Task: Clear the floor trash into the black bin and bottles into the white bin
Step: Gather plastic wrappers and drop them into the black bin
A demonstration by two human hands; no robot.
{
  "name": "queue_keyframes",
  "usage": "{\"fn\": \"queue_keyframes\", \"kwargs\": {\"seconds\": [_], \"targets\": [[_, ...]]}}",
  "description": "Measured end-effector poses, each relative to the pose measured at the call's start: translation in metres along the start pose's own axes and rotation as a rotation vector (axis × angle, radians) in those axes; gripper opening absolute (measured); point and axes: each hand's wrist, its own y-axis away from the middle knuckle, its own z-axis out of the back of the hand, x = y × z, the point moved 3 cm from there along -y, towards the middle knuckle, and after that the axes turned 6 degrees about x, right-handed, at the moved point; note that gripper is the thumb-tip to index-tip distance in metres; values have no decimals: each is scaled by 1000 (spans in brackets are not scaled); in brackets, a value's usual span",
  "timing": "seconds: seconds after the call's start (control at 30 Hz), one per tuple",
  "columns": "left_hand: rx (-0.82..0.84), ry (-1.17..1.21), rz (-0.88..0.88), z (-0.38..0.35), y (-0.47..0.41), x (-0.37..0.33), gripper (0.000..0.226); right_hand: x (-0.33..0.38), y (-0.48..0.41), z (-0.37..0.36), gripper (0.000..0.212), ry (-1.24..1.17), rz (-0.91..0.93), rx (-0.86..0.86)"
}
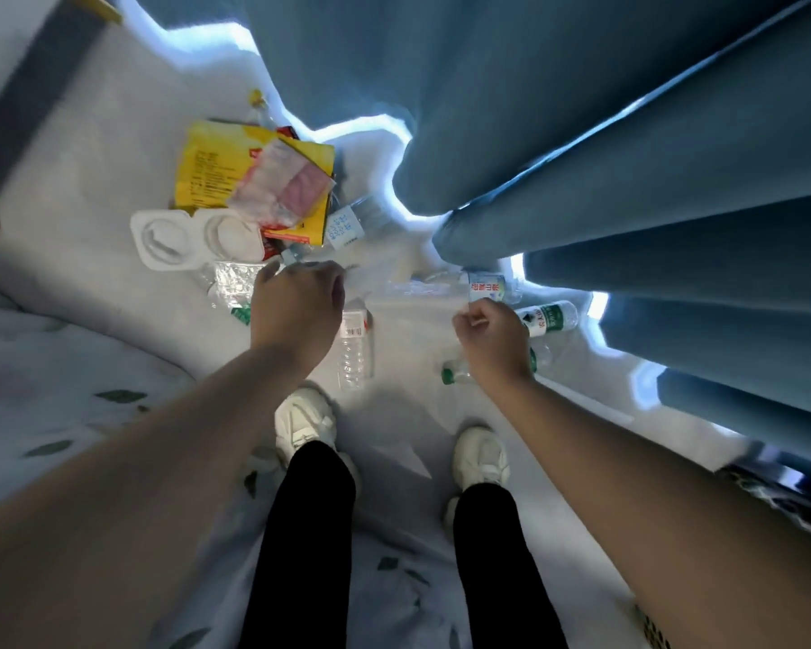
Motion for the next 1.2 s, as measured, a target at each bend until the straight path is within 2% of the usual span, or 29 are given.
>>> {"fn": "queue_keyframes", "kwargs": {"seconds": [0.07,0.17,0.23,0.5,0.67,0.87,1.0,1.13,1.2], "targets": [[-2,-9,-23,26,18,-7,26,15,23,20,9,94,22,-29],[16,-60,-78,57,44,-17,25,33,59,48,13,460,85,-122],[48,-96,-118,73,63,-27,26,43,81,67,12,536,144,-169],[58,-125,-178,104,115,-95,19,30,142,140,19,516,453,-105],[45,-173,-223,99,154,-163,21,-19,183,191,20,459,560,-132],[107,-266,-280,77,199,-266,23,-87,238,253,19,459,682,-116],[162,-313,-322,69,212,-312,28,-118,253,284,23,440,664,-105],[176,-359,-500,67,221,-345,20,-137,258,299,23,424,633,-34],[193,-371,-568,66,221,-358,16,-145,259,306,20,398,596,-50]]}}
